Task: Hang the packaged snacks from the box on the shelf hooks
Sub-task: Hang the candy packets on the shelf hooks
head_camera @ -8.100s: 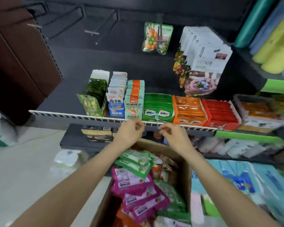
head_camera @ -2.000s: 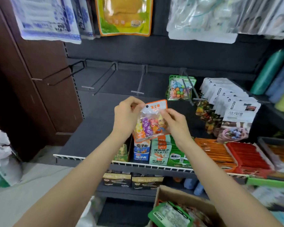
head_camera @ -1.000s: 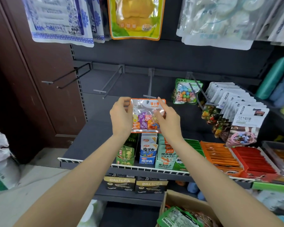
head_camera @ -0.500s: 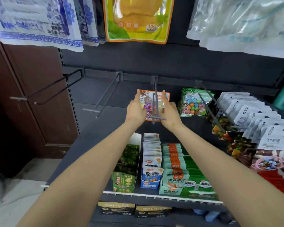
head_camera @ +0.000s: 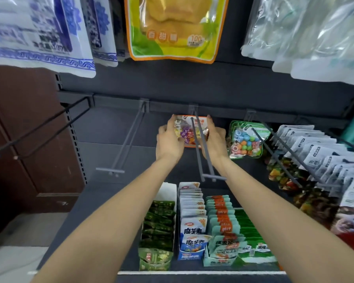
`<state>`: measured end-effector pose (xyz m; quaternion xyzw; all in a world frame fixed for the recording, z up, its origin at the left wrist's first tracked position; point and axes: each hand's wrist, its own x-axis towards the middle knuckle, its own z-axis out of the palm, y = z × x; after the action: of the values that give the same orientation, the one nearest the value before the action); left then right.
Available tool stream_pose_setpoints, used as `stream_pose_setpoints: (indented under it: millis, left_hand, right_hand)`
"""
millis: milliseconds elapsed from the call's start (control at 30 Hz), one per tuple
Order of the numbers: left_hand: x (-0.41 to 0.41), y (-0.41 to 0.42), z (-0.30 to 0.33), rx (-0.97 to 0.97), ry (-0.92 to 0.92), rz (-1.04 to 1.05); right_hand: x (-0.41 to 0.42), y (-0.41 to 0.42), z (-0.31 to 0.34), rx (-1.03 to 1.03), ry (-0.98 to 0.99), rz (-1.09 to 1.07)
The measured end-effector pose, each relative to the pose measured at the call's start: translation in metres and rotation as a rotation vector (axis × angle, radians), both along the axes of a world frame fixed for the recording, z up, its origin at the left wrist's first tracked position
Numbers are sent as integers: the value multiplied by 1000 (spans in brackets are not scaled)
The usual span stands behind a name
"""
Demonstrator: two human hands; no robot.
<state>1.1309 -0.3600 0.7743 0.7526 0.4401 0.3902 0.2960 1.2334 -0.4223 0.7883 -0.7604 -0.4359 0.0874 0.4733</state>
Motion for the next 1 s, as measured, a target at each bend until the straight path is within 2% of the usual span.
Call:
stream_pose_setpoints:
  millis: [100, 200, 433, 633, 733, 800, 900, 1000]
  left_hand:
    - [-12, -27, -7, 67, -30, 29]
    - [-24, -60, -16, 9, -42, -8]
    - [-51, -188, -72, -205, 48, -142]
    - [-58, -309, -130, -358, 151, -204]
    - [-54, -350, -158, -306, 293, -243]
    - [-52, -368, -175, -308, 417, -322]
    - [-54, -385, -198, -347, 668, -502]
    - [-59, -394, -208, -315, 819, -598]
  right_hand:
    - [-10, -25, -4, 17, 29, -49]
    - [-19, -62, -17, 11, 49, -2]
    - [-31, -202, -68, -170, 23, 53]
    - [-26, -331, -136, -423, -17, 119]
    - [-13, -378, -174, -586, -67, 68]
    - [-4, -401, -196, -685, -94, 108]
    - [6, -420, -219, -737, -68, 219]
    - [12, -423, -235, -783, -77, 257]
